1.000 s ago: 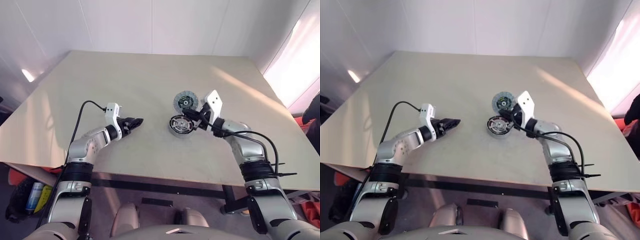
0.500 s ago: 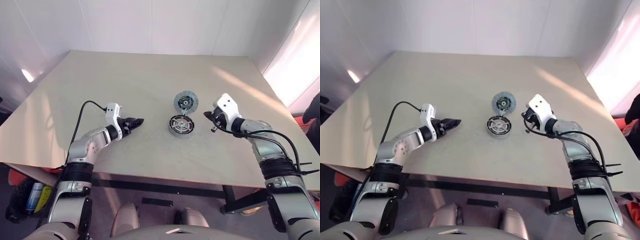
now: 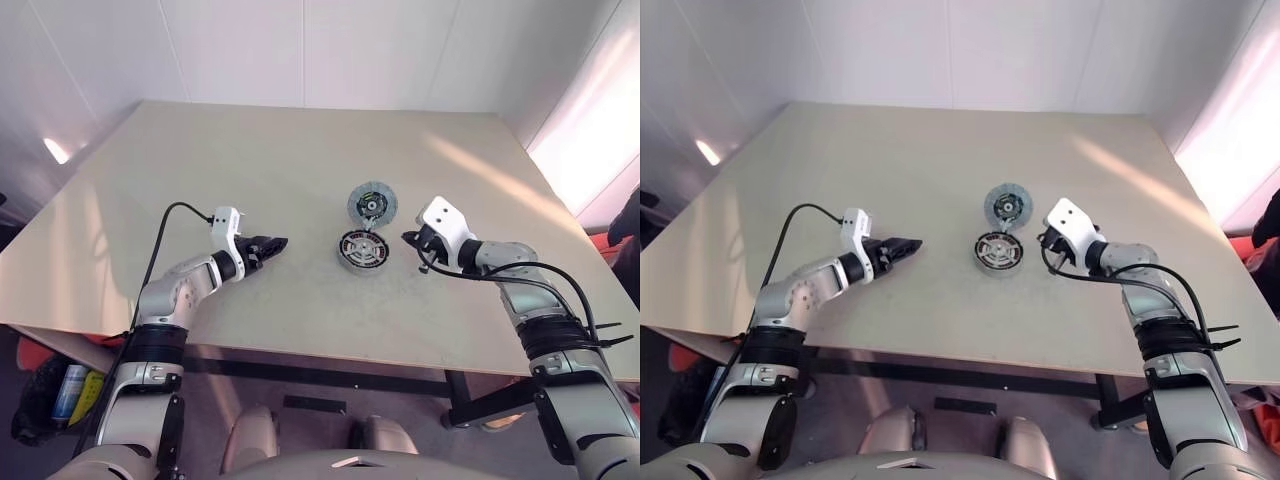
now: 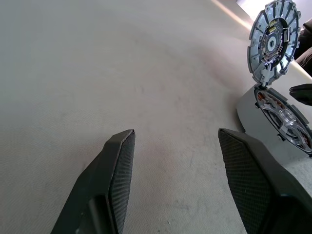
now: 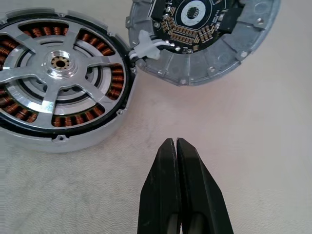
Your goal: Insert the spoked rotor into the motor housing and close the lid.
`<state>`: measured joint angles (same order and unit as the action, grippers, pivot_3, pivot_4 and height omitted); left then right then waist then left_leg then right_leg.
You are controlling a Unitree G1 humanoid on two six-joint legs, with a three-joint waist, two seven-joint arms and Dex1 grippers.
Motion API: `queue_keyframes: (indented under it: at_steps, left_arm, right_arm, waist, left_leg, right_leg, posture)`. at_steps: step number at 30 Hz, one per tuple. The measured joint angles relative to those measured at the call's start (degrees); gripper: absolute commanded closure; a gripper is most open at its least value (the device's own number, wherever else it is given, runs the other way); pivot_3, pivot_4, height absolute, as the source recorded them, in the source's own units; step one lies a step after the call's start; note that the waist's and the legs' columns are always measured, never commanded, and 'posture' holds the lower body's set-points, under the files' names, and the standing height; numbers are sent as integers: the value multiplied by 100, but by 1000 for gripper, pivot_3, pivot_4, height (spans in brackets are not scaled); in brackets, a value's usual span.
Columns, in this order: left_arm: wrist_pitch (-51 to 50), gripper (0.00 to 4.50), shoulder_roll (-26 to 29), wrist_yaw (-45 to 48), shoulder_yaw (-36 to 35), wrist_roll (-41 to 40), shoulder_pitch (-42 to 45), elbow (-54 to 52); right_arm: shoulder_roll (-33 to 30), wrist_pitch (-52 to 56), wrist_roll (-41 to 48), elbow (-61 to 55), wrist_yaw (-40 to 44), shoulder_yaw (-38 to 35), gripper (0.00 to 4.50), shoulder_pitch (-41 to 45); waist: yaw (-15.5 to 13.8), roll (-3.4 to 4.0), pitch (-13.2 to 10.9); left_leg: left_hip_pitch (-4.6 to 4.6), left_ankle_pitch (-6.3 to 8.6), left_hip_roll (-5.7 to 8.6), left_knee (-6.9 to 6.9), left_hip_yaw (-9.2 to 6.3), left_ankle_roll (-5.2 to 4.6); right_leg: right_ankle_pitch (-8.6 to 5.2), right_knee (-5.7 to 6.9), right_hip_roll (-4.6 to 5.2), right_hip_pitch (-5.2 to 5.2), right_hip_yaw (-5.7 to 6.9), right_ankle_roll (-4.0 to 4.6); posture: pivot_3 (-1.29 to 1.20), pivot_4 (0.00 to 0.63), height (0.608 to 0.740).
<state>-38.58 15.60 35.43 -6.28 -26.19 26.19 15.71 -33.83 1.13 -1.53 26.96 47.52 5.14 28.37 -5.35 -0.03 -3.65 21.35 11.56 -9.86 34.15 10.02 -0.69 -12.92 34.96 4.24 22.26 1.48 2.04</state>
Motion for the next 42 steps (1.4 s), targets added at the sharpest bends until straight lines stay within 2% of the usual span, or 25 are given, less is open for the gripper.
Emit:
queue_keyframes:
  at_steps: [31,42]
  left_arm:
    - [14,1621,28,-20,-69,0,-3,-2]
    - [14,1621,126,-69,-110,-3,-2,-5]
  right_arm:
    - [-84,73,-203,-698,629,525,4460,-318]
    - [154,328,-202,-1302,831,865,4460,-477]
  waist:
    - [11,0,0]
    - [142,0,0]
  left_leg:
    - [-3,0,-2,2,0,0]
    - [-4,0,-4,2,-1,0]
  right_leg:
    - [0,2,0,-1,0,0]
    - [0,4,-1,-1,0,0]
  posture:
    - [0,0,740]
    - [0,0,740]
